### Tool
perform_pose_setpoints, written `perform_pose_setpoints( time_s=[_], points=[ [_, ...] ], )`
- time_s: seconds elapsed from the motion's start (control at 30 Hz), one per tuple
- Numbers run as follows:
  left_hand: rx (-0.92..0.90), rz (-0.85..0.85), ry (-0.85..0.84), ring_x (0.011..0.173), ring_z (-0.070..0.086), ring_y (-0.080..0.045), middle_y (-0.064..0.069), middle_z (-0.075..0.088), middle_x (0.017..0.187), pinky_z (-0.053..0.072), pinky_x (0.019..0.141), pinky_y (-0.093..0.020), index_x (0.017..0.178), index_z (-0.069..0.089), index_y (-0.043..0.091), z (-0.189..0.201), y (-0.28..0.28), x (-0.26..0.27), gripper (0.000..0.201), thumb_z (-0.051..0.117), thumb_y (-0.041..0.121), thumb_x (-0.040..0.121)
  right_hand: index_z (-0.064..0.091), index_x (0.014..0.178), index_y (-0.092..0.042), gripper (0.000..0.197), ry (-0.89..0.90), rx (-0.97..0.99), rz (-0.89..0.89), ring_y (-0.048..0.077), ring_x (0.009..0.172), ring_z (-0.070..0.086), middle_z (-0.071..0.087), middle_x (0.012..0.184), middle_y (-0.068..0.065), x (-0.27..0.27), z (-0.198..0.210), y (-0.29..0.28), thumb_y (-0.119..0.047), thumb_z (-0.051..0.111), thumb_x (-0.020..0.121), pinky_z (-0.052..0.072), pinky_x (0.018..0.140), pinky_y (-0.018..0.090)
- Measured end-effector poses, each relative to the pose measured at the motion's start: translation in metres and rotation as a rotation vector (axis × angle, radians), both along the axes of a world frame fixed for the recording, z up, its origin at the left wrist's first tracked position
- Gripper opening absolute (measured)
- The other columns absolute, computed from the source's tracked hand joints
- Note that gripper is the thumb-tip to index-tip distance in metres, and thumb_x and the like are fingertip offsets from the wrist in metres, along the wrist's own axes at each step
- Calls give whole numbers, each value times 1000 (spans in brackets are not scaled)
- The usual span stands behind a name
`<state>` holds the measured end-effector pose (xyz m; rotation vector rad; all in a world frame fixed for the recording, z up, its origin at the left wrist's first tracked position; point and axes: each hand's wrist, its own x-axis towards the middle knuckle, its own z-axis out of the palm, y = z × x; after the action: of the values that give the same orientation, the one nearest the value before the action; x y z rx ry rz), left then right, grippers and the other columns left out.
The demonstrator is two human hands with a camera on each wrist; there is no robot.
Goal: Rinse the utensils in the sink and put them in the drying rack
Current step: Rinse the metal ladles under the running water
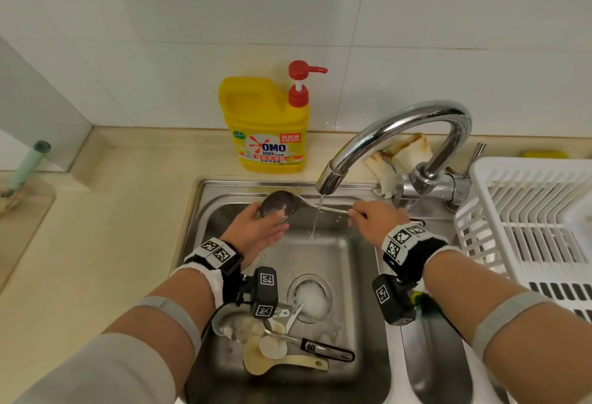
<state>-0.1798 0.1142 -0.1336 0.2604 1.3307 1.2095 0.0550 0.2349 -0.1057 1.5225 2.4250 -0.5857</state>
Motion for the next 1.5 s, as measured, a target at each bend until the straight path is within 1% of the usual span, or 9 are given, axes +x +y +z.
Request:
perform_pose_setpoints(
  time_s=[0.2,0.37,0.53,0.7,0.87,0.97,1.07,1.23,1.5],
  points=[
    [-23,128,-276,119,64,-32,-20,66,125,51,99,-36,129,57,6,2,8,7,52,64,41,91,52,108,-26,30,-111,15,110,25,89,60,54,97,-1,17,-2,-9,-41,27,105,51,83,40],
    [39,194,-306,121,62,-33,-25,64,127,54,99,-35,130,56,-4,-5,12,8,34,57,10,98,54,100,-23,33,-15,-132,58,22,89,60,58,95,-3,12,-4,-12,-51,36,102,52,86,42],
    [37,80,-238,105,61,-26,-9,70,94,47,105,-40,127,62,5,-1,10,7,35,49,1,96,61,103,-33,39,-36,-23,4,21,98,61,66,92,-7,8,8,-13,-56,30,101,36,97,43],
    [-22,0,-145,110,63,-26,-11,68,125,52,87,-39,129,63,15,-2,17,17,34,39,15,105,61,108,-38,36,-84,113,-12,22,108,55,58,99,-4,11,19,-16,-59,33,99,32,103,44],
    [-51,-88,-24,92,64,-20,-8,69,113,53,73,-34,128,62,13,-6,31,33,29,52,23,103,60,109,-33,38,-122,105,-52,20,110,55,58,111,-4,18,21,-21,-56,32,99,31,104,45],
    [20,-118,-68,77,67,-15,-5,73,90,54,68,-28,124,61,1,-3,36,43,30,56,19,101,56,91,-28,43,-113,28,-81,21,95,59,62,96,-4,21,19,-22,-63,31,97,41,98,44],
    [84,-138,-61,81,70,-17,-8,73,92,55,76,-30,116,62,0,2,41,50,22,55,14,101,56,89,-26,47,-39,-60,-98,23,87,62,65,86,-3,21,12,-25,-65,32,96,49,88,42],
    [69,-61,-101,104,68,-27,-17,71,115,54,95,-44,121,63,1,8,45,47,26,46,12,104,52,85,-28,41,155,-121,-193,20,88,60,61,81,-8,25,-1,-26,-63,34,98,45,95,45],
    [-6,-26,-193,86,75,-17,-7,77,99,61,65,-29,113,66,10,10,40,40,30,37,19,108,43,72,-27,43,252,-43,-206,20,82,58,58,74,-8,31,-18,-26,-61,37,97,43,93,47]
  ],
)
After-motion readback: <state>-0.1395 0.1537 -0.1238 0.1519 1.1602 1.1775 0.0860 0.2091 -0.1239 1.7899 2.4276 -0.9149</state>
